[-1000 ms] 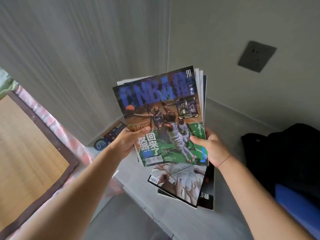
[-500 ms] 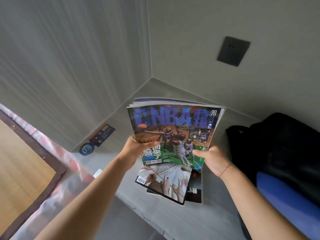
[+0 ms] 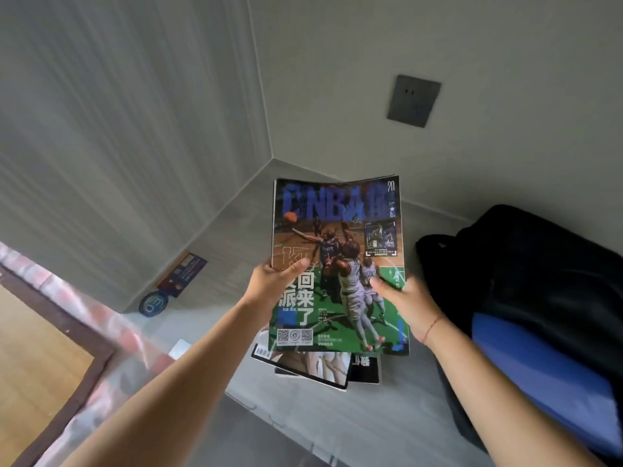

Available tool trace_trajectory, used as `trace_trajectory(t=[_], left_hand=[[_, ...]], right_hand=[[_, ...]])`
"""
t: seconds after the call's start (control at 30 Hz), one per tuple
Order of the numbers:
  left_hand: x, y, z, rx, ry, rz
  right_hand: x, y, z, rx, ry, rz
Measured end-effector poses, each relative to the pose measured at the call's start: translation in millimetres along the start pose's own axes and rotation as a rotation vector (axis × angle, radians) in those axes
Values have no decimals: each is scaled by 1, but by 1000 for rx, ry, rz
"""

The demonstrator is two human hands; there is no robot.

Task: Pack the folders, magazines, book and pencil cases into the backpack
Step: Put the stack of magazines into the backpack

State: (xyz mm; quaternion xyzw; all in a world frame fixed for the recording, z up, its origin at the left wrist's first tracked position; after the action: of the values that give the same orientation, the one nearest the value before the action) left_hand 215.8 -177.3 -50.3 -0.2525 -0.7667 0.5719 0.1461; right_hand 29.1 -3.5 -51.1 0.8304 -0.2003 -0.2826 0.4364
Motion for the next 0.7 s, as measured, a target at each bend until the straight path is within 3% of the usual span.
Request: trace_trajectory(t=[0.17, 0.47, 0.63, 0.7], left_hand=[[69, -9, -12, -25, 146, 44], [218, -10, -55, -67, 430, 112], [285, 3, -97, -27, 553, 269], [306, -1, -109, 69, 610, 409]], right_hand=[[-61, -4, -35, -84, -55, 97], [-173, -72, -118, 24, -230, 399], [-216, -127, -176, 90, -367, 511], [-226, -149, -195, 113, -414, 572]])
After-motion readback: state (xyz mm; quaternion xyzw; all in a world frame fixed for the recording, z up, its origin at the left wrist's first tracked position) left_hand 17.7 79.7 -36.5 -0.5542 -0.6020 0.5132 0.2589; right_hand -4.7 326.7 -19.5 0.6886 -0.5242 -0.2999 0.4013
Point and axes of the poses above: each hand's wrist, its own z-axis towards the middle knuckle, its own x-axis out of the palm, y = z × x, the point moved 8 cm from there along z, towards the middle knuckle, and after that the axes turned 8 degrees about x, right-handed, at the moved point
